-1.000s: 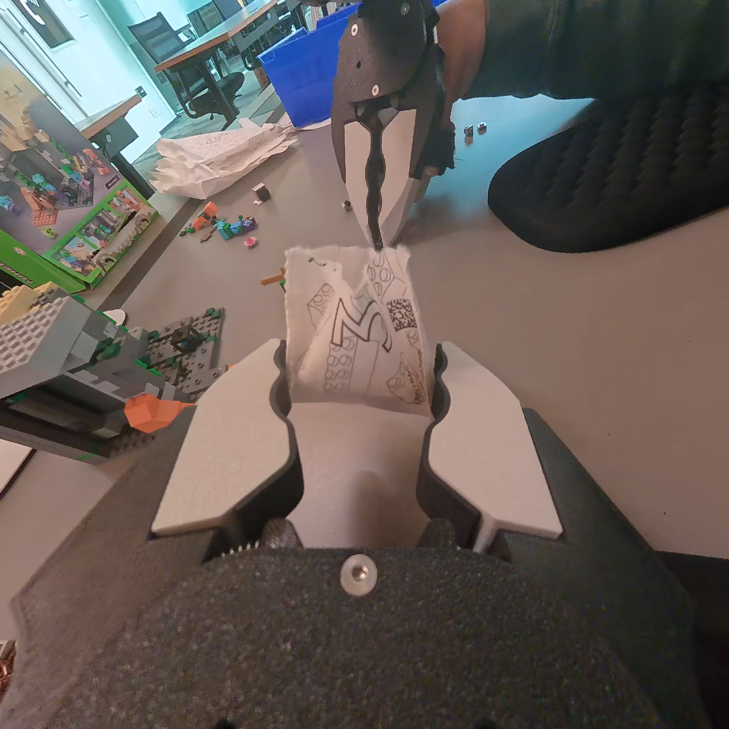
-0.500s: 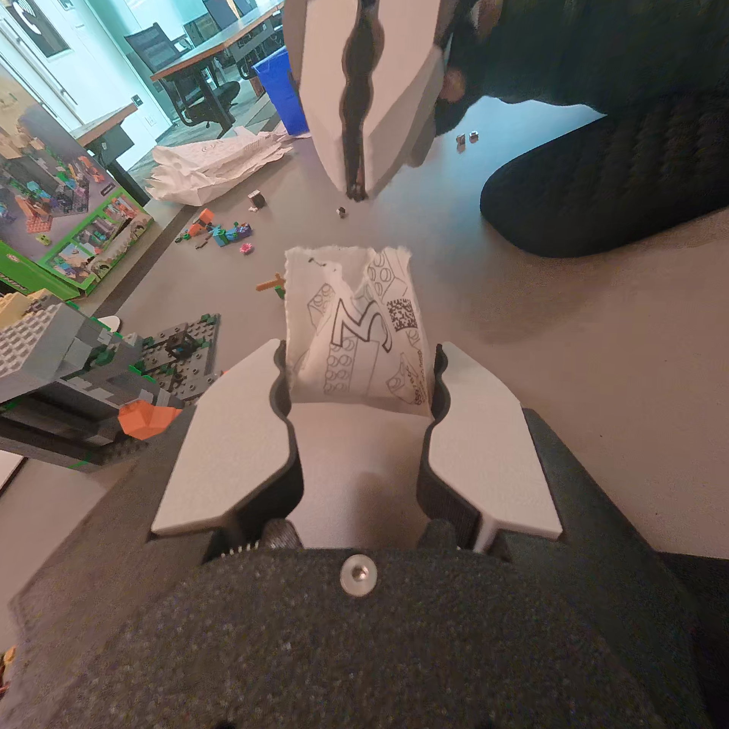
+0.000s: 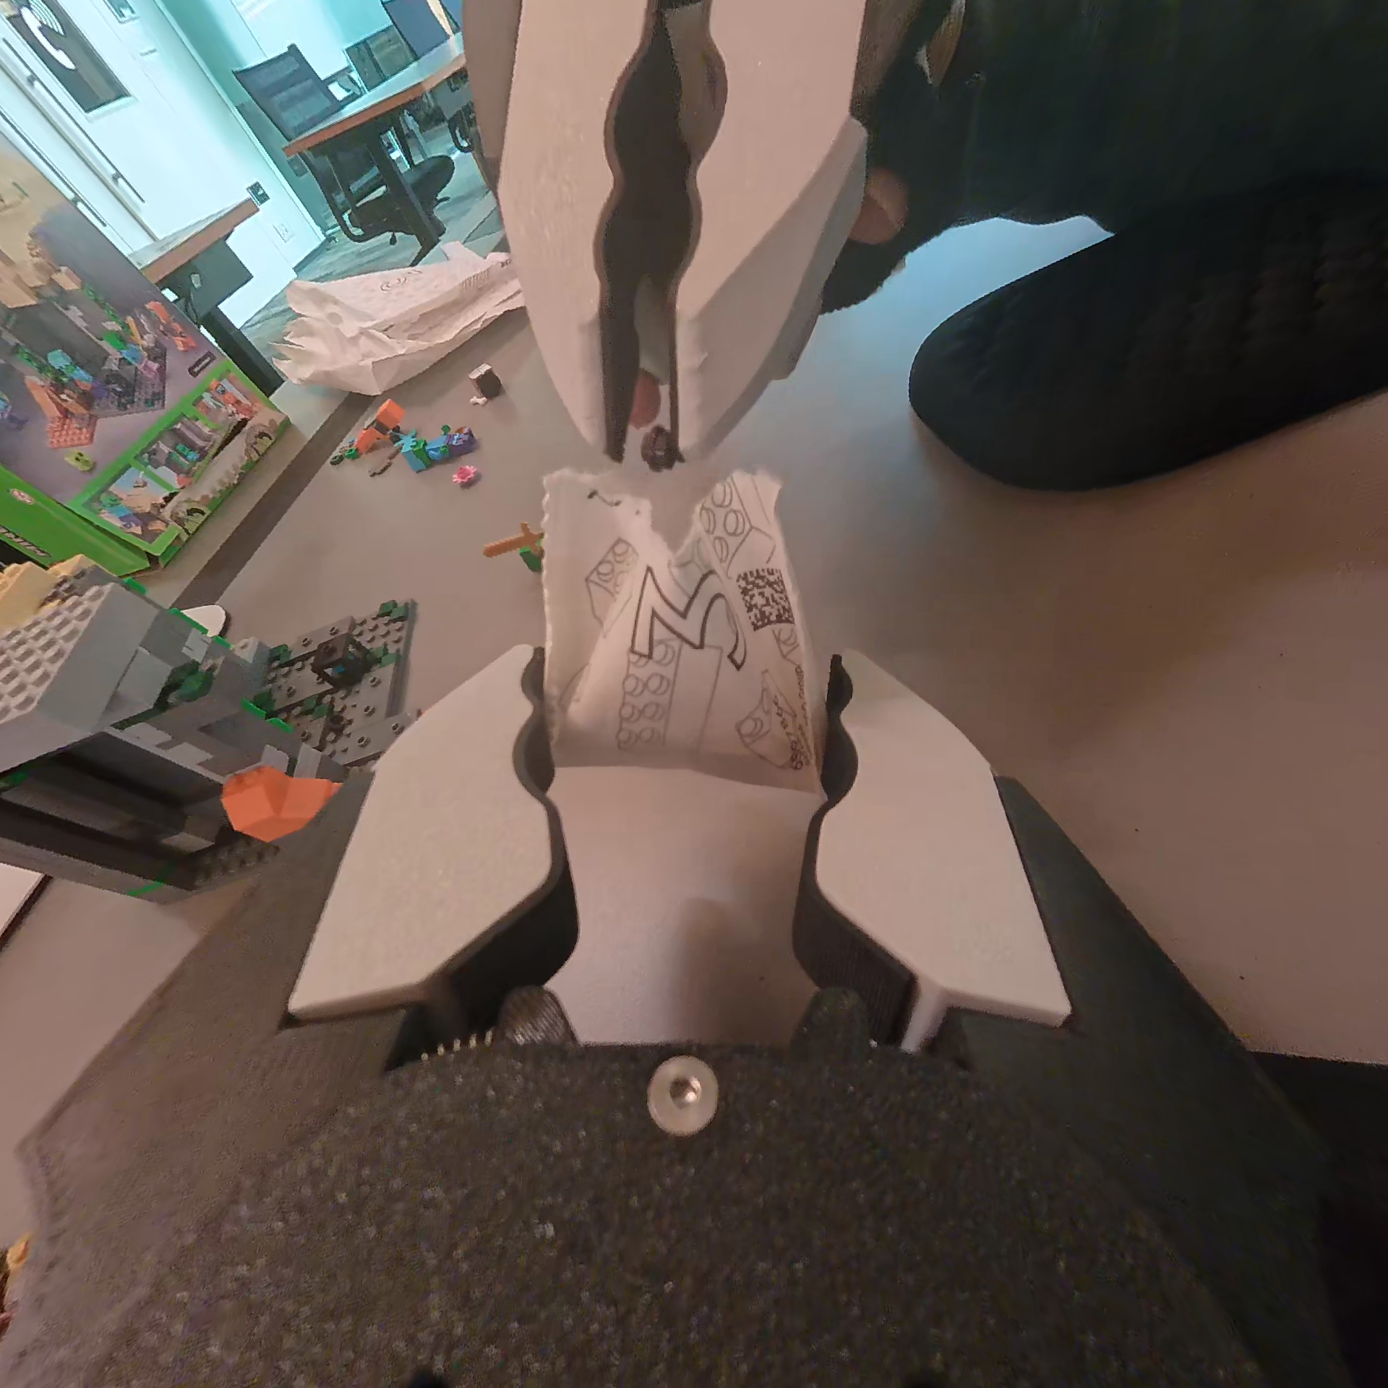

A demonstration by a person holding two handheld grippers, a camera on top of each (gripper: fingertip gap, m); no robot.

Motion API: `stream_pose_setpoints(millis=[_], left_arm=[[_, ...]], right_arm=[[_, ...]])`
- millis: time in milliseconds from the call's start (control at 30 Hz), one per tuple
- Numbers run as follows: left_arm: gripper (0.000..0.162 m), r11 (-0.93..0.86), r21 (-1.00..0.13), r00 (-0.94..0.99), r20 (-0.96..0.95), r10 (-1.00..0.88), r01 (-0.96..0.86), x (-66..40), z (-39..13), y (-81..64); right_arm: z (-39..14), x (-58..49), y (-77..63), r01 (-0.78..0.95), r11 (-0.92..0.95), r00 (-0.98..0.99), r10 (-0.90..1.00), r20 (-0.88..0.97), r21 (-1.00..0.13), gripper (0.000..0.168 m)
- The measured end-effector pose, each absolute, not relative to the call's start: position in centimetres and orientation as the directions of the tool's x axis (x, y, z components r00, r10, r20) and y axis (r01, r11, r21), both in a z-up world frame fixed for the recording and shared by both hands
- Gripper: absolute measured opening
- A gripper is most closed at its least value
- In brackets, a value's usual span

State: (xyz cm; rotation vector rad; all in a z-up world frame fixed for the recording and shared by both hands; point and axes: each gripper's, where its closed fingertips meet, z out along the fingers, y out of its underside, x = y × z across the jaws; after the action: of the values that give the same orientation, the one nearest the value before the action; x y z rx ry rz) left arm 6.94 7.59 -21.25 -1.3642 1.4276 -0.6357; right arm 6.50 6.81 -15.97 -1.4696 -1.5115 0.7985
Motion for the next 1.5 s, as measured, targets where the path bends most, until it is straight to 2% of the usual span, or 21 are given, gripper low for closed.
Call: stream_pose_setpoints(millis=[400,767,900,1033,1133,1267,1500], left_arm=[[0.070,0.235,-0.896,0.128,-0.301,-0.945,-0.377,7.2,-21.0,6.9],[0.069,0.239,-0.893,0.116,-0.303,-0.946,-0.380,7.2,-21.1,6.7],[0.069,0.229,-0.890,0.138,-0.304,-0.943,-0.394,7.1,-21.2,7.2],[0.069,0.222,-0.888,0.150,-0.303,-0.941,-0.402,7.0,-21.3,7.4],[0.069,0.218,-0.887,0.153,-0.301,-0.941,-0.408,7.0,-21.4,7.6],[0.069,0.209,-0.888,0.160,-0.295,-0.942,-0.409,7.0,-21.5,7.7],[0.069,0.215,-0.882,0.156,-0.303,-0.940,-0.419,7.0,-21.6,7.7]], right_arm=[[-17.3,6.2,7.3,0.466,0.055,0.080,0.991,0.104,-0.883,0.016],[-15.6,8.2,7.7,0.391,-0.042,0.086,0.996,-0.009,-0.919,0.020],[-14.3,12.6,11.0,0.410,-0.021,0.237,0.968,0.085,-0.912,0.020],[-15.7,21.2,16.1,0.528,-0.111,0.503,0.840,0.205,-0.842,0.020],[-19.6,26.6,17.5,0.597,-0.278,0.598,0.780,0.187,-0.752,0.020],[-23.2,29.2,17.3,0.598,-0.401,0.632,0.769,0.099,-0.694,0.018],[-25.6,28.3,16.4,0.654,-0.431,0.587,0.807,0.058,-0.622,0.018]])
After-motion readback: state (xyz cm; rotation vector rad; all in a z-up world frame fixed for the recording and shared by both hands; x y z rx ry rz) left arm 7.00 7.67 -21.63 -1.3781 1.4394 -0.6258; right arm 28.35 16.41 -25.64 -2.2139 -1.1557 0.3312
